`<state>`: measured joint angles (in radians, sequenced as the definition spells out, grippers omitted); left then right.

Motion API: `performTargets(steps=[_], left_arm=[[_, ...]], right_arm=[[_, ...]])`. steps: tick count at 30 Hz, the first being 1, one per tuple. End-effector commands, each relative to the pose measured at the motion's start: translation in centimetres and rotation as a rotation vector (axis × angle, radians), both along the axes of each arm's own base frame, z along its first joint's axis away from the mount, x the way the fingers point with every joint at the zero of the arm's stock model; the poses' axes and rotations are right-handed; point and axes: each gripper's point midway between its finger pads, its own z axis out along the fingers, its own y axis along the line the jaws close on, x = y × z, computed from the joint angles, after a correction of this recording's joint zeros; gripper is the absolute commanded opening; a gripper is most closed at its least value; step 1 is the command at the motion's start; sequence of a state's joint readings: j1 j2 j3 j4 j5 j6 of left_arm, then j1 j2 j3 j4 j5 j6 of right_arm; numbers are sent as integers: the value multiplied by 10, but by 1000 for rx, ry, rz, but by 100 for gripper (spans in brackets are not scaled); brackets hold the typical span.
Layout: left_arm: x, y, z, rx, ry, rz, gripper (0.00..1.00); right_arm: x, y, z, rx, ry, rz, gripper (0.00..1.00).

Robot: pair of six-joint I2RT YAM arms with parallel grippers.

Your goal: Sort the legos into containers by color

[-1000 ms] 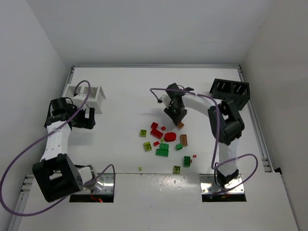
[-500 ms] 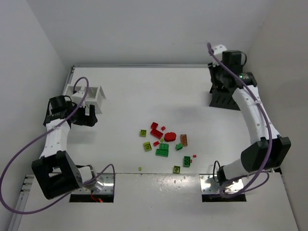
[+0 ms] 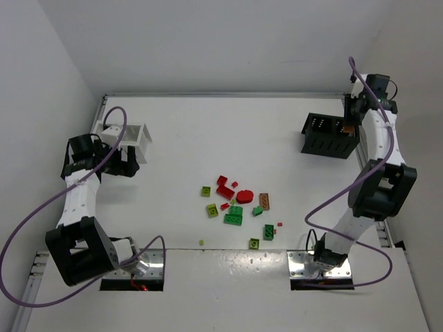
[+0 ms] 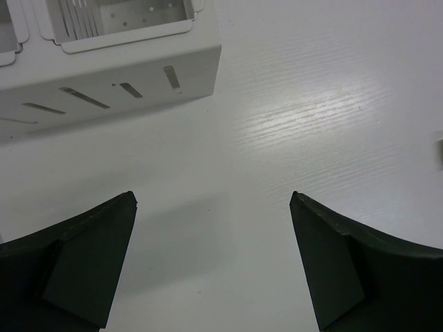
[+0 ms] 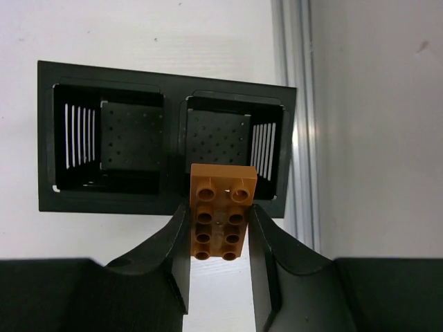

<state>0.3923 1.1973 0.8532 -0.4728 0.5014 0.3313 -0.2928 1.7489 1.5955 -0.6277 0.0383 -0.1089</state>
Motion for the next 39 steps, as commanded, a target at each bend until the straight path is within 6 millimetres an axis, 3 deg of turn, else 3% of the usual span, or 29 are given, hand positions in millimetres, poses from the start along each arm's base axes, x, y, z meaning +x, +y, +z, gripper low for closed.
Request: performTargets(steps=[1,6,16,20,21,24,26,27,29,30,32,33,34,35,36,37,38,39], left_arm=[[11,0,7,-1,-45,-15,100],[10,2,7,8,-49,5,100],[8,8,18,41,-75,40,100],[9,6,24,25,-91,46,100],[9,4,28,22,-102,39,100],[8,4,24,19,-93,39,100],[7,3,24,12,-91,45,100],[7,3,27,15,-100,45,100],[6,2,25,12,-91,45,100],[7,3,29,15,-100,45,100],[5,2,30,15,-99,45,100],[4,2,33,18,-107,45,100],[4,2,33,18,-107,45,100],[4,2,33,18,-107,45,100],[6,3,34,18,-107,45,100],[7,5,30,19,-94,52,100],[7,5,30,20,-94,52,100],[7,6,26,14,-77,68,100]], right_arm=[[25,6,24,29,-114,36,0],[35,-7,1,14,-99,7,0],[46,-21,-16,-32,-95,-28,7],[47,-23,-14,-52,-98,-11,33],[46,-21,-13,-48,-90,5,44],[39,-14,-8,-39,-72,38,55],[35,-7,8,-30,-96,69,57],[27,-3,5,-23,-72,85,57],[18,13,10,6,-53,145,57],[13,37,8,68,-39,239,52],[-14,76,-2,158,53,376,49],[-31,109,-11,199,104,464,49],[-51,131,-24,220,171,547,47],[-76,151,-53,243,259,597,47],[-94,177,-60,199,300,672,47],[-120,188,-91,192,377,709,47],[-134,206,-104,137,417,768,49],[-152,211,-126,116,466,790,50]])
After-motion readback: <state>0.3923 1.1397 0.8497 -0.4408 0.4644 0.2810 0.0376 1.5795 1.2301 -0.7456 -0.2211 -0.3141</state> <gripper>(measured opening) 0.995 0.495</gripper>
